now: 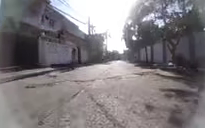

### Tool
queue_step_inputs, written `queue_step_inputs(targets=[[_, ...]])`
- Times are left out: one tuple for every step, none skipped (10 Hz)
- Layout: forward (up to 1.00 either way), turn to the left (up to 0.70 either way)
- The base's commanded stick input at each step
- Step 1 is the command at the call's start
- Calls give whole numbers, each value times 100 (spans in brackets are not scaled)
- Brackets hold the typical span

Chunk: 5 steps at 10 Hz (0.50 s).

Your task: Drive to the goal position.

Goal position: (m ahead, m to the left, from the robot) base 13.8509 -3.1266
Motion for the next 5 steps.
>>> queue_step_inputs(targets=[[70,-2],[70,-2],[70,-2],[70,-2],[70,-2]])
